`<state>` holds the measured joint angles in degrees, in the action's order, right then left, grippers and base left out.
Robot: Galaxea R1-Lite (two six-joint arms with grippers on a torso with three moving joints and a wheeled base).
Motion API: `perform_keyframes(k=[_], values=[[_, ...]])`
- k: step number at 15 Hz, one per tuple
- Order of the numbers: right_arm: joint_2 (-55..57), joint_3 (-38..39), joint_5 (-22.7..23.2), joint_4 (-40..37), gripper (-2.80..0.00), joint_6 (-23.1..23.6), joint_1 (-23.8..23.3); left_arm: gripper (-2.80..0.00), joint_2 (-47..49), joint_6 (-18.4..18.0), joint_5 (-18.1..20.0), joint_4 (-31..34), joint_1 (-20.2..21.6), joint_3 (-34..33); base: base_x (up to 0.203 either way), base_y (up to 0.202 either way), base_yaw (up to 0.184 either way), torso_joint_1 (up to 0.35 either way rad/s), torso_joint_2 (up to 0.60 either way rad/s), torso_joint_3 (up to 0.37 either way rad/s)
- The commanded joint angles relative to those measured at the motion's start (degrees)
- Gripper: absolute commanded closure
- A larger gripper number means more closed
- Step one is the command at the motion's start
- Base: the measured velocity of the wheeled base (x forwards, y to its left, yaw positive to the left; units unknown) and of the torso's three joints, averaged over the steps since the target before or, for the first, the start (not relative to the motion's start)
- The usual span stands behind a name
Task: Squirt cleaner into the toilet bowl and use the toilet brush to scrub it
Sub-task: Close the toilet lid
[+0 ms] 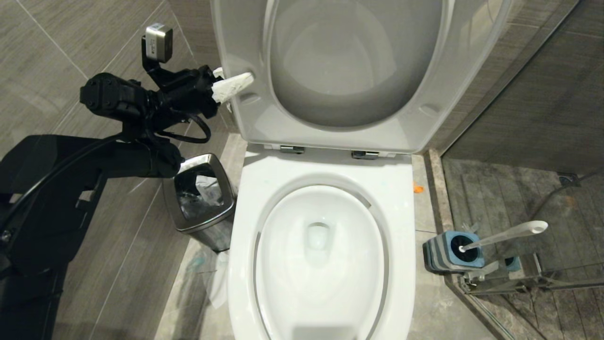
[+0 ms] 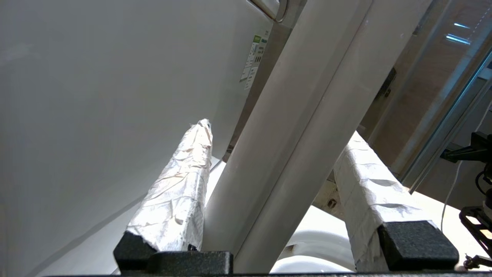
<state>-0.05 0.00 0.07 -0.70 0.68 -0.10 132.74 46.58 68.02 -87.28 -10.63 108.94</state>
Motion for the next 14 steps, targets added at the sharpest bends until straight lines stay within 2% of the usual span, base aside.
perform_keyframes(k=[1,5,9,14], values=[[0.05,0.0,0.02,0.0,0.0,0.02,0.01,0.0,-0.19,0.29,0.27,-0.38,-0.27,0.31,0.0,0.0,0.0,0.0,0.0,0.0],[0.05,0.0,0.02,0.0,0.0,0.02,0.01,0.0,-0.91,-0.79,0.36,-0.38,0.17,-0.26,0.0,0.0,0.0,0.0,0.0,0.0],[0.05,0.0,0.02,0.0,0.0,0.02,0.01,0.0,-0.68,-0.64,0.36,-0.38,0.35,-3.91,0.0,0.0,0.0,0.0,0.0,0.0],[0.05,0.0,0.02,0.0,0.0,0.02,0.01,0.0,0.85,-0.79,0.18,-0.38,0.26,-3.65,0.0,0.0,0.0,0.0,0.0,0.0]])
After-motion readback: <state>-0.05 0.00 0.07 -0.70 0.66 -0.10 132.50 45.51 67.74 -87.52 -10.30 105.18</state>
